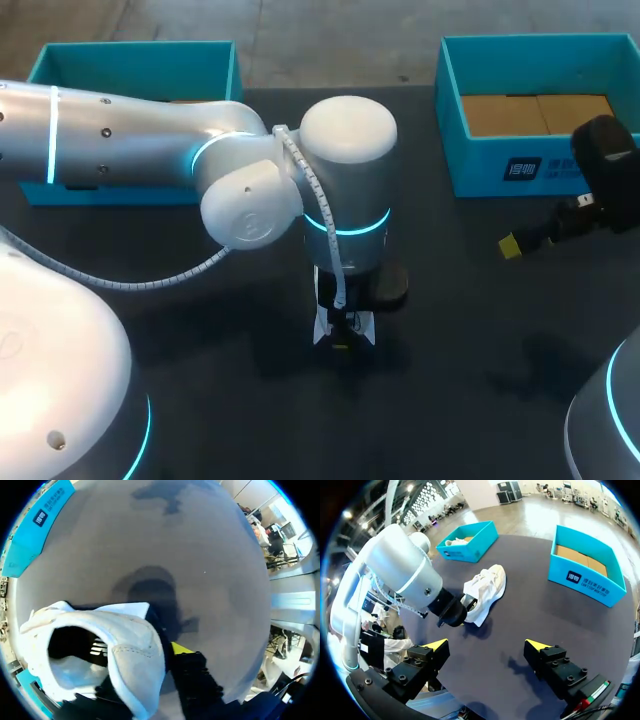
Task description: Take the shoe out of the shoebox, open the shoe tongue, remove and reinsert the insole, then place the shoe into the shoebox
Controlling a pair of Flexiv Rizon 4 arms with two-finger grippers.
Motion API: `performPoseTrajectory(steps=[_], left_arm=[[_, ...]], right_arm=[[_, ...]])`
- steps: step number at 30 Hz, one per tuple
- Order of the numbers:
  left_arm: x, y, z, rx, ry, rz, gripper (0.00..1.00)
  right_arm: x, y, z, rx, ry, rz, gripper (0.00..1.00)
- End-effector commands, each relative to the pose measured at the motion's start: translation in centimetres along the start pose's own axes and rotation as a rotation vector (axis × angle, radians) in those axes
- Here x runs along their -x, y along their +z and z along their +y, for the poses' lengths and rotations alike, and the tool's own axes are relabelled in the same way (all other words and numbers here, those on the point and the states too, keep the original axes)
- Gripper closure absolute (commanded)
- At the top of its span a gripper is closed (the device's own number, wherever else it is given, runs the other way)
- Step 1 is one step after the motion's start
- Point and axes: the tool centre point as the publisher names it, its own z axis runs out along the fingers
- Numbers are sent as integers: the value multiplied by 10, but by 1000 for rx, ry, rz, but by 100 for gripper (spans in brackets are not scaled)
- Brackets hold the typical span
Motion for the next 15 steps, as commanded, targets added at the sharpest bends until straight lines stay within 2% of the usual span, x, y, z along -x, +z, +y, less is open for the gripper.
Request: performPoseTrajectory(steps=[1,6,12,13,15], left_arm=[[3,-1,4,2,1,16,100],[-1,-24,8,-11,-15,42,100],[-5,-72,14,-25,-48,58,100],[-6,-81,15,-60,-60,61,100],[-5,-95,17,-66,-73,90,100]], right_arm=[[0,0,-2,3,1,-1,0],[0,0,-2,3,1,-1,0],[0,0,-2,3,1,-1,0],[0,0,-2,3,1,-1,0],[0,0,-2,3,1,-1,0]])
